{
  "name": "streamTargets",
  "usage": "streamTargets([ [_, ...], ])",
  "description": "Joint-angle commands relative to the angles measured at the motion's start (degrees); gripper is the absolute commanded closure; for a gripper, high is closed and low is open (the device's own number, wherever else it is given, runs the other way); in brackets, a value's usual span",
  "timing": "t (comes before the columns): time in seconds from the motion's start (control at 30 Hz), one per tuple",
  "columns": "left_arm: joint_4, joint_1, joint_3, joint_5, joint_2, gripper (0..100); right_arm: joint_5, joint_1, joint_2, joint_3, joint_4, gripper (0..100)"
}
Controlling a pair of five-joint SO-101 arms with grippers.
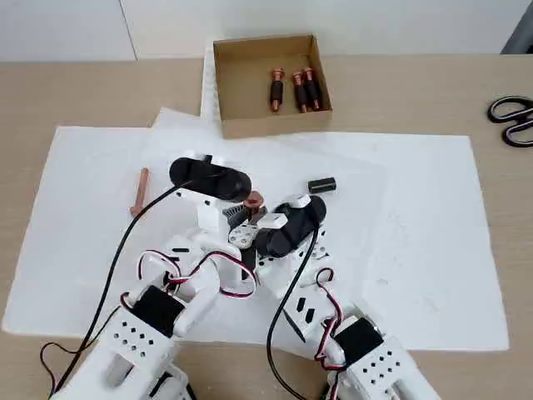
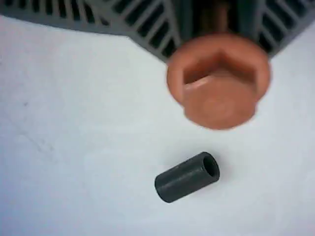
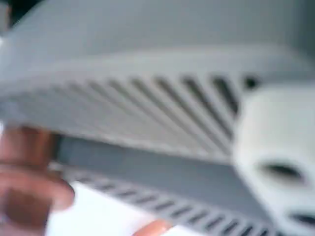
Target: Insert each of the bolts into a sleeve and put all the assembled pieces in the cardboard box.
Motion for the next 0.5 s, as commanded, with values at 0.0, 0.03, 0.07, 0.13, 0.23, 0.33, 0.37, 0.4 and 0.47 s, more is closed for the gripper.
streamTargets([
  [0.0,1.32,0.0,-0.04,-1.14,-0.44,95,-0.44,0.13,-1.36,-1.23,-1.71,99.5],
  [0.03,2.37,0.0,-0.22,-1.14,-0.53,91,-0.44,0.13,-1.36,-1.23,-1.71,99.5],
  [0.07,3.69,0.0,-0.66,-0.97,-0.53,87,-0.44,0.13,-1.36,-1.23,-1.71,99.5],
  [0.13,7.56,0.0,-1.98,-0.88,-0.53,78,-0.44,0.13,-1.36,-1.23,-1.71,99.5],
  [0.23,11.43,0.0,-4.88,-0.88,-0.53,75,-0.44,0.13,-1.36,-1.23,-1.71,99.5],
  [0.33,14.51,0.0,-8.57,-0.88,-0.53,75,-0.44,0.22,-1.36,-1.14,-1.71,99.5],
  [0.37,15.65,-0.18,-9.89,-0.88,-0.53,75,-0.44,0.22,-1.36,-1.14,-1.71,99.5],
  [0.4,16.79,-0.35,-11.03,-0.88,-0.53,75,-0.44,0.22,-1.36,-1.14,-1.71,99.5],
  [0.47,18.99,-0.7,-13.32,-0.88,-0.62,75,-0.44,0.31,-1.36,-1.14,-1.71,99.5],
])
